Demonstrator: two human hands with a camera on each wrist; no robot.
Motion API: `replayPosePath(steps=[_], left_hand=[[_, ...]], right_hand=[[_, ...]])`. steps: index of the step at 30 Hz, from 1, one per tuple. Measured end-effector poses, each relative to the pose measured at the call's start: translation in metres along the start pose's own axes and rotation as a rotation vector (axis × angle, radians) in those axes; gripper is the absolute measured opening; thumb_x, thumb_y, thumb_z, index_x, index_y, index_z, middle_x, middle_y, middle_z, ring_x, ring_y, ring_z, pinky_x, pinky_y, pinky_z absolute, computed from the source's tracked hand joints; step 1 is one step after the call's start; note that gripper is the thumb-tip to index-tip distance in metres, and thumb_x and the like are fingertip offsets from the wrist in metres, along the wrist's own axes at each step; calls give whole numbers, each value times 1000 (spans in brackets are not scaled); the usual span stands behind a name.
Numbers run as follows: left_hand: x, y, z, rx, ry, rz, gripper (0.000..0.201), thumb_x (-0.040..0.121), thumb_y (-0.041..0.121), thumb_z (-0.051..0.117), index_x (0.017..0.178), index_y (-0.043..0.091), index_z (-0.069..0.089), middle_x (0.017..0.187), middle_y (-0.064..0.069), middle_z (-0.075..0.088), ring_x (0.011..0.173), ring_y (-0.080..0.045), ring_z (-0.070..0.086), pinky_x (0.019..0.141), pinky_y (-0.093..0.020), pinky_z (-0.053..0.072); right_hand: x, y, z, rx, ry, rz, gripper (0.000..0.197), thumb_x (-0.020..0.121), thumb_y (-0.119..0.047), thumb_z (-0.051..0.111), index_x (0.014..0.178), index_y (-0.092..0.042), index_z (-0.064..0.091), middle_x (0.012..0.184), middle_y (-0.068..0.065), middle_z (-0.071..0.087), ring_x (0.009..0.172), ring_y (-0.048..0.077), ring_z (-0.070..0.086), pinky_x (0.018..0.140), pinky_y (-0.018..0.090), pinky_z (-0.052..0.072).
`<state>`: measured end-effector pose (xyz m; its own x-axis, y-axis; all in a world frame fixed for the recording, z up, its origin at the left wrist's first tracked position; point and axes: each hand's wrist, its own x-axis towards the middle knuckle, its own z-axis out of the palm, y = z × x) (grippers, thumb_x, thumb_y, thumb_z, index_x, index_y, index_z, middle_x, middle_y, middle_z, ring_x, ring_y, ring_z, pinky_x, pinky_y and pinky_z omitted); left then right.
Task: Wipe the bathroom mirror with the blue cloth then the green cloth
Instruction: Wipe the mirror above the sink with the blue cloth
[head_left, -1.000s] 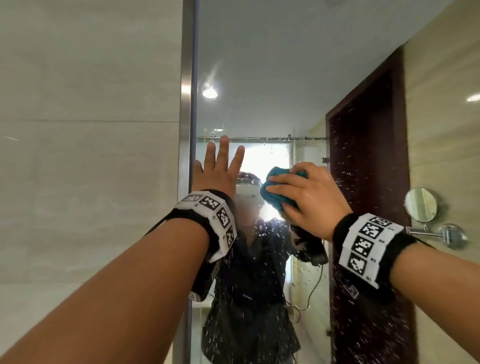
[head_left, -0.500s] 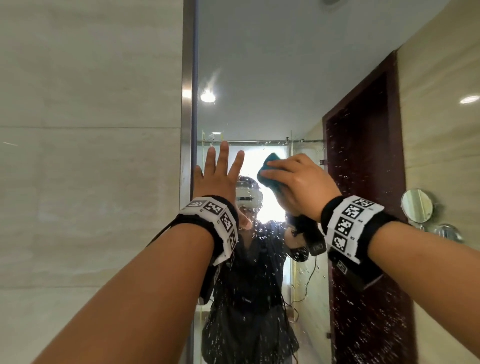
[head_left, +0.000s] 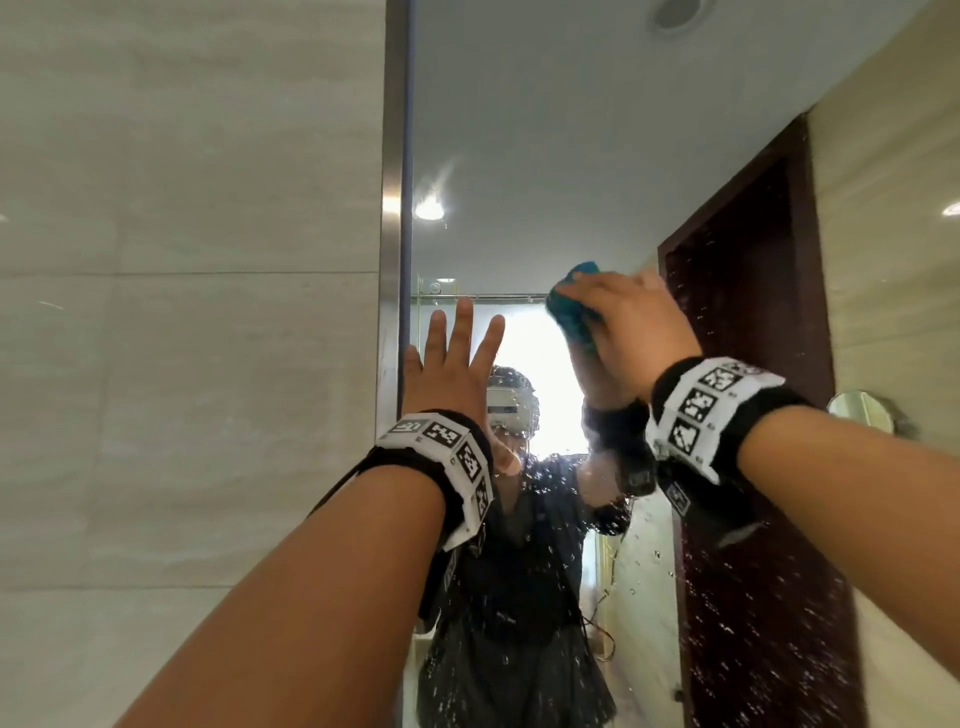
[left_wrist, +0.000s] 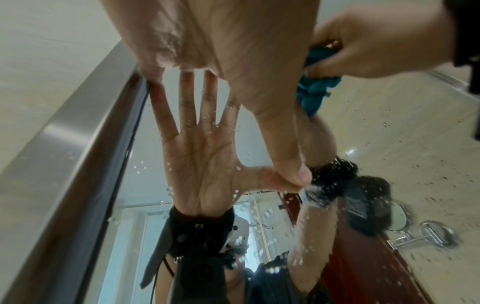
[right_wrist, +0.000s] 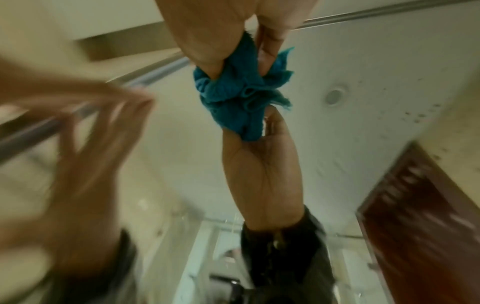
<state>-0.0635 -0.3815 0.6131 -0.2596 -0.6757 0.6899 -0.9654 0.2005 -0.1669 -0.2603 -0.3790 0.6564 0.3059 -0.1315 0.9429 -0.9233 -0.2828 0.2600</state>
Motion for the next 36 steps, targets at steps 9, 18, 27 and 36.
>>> replayPosePath(steps=[9, 18, 27, 36], left_hand=[[0, 0, 2, -5, 7, -8, 148, 50, 69, 78, 142, 27, -30, 148, -4, -39, 139, -30, -28, 113, -50, -6], [1, -1, 4, -34, 0, -4, 148, 50, 69, 78, 139, 29, -34, 147, -3, -40, 138, -29, -30, 111, -49, -9], [-2, -1, 1, -29, -1, -8, 147, 51, 69, 77, 141, 29, -32, 148, -2, -40, 139, -29, -29, 113, -47, -8], [0, 2, 0, -21, -32, -36, 148, 51, 68, 78, 141, 28, -32, 146, -3, -42, 139, -28, -30, 113, -48, -7]], right_hand=[[18, -45, 31, -14, -3, -52, 41, 77, -10, 71, 112, -30, 62, 112, -4, 64, 85, 21, 47, 70, 28, 35], [49, -27, 25, 24, 176, 87, 47, 72, 10, 59, 105, -22, 62, 108, 1, 62, 88, 28, 48, 74, 38, 44], [33, 16, 3, 6, 138, 77, 39, 87, -8, 52, 121, -27, 59, 120, -3, 59, 96, 28, 51, 81, 31, 34], [-51, -41, 22, -12, -78, -207, 58, 63, -11, 83, 115, -26, 64, 116, -3, 64, 82, 26, 54, 68, 32, 47]])
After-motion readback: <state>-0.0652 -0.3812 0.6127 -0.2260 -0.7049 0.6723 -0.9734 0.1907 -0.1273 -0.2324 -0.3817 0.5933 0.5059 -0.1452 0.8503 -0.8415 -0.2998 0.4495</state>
